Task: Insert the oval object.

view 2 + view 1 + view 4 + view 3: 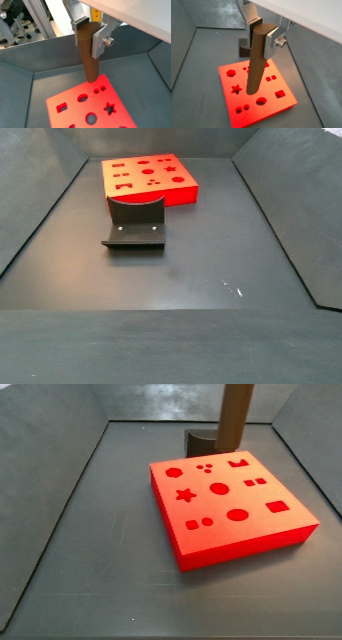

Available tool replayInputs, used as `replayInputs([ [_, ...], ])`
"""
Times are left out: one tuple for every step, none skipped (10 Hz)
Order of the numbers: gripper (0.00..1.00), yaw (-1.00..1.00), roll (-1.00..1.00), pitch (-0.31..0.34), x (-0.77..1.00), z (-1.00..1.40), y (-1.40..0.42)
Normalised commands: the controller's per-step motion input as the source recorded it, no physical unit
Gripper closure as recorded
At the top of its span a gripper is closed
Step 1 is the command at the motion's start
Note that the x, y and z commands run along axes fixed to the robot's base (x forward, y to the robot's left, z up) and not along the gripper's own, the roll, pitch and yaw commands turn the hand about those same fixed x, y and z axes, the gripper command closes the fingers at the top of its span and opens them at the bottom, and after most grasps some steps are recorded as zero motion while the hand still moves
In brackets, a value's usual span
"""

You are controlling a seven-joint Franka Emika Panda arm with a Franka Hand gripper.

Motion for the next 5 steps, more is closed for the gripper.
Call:
replayInputs([
  [1.00, -0.05, 0.29, 0.041, 0.97, -0.02, -0.05],
  [1.00, -0.11, 0.29, 0.031, 0.91, -0.04, -0.04],
  [1.00, -0.14, 0.33, 0.050, 0.85, -0.11, -0.01],
  [1.00, -0.24, 0.40, 0.083, 0.67, -0.22, 0.00],
  [1.00, -0.57, 0.34, 0.000, 0.38, -0.13, 0.00],
])
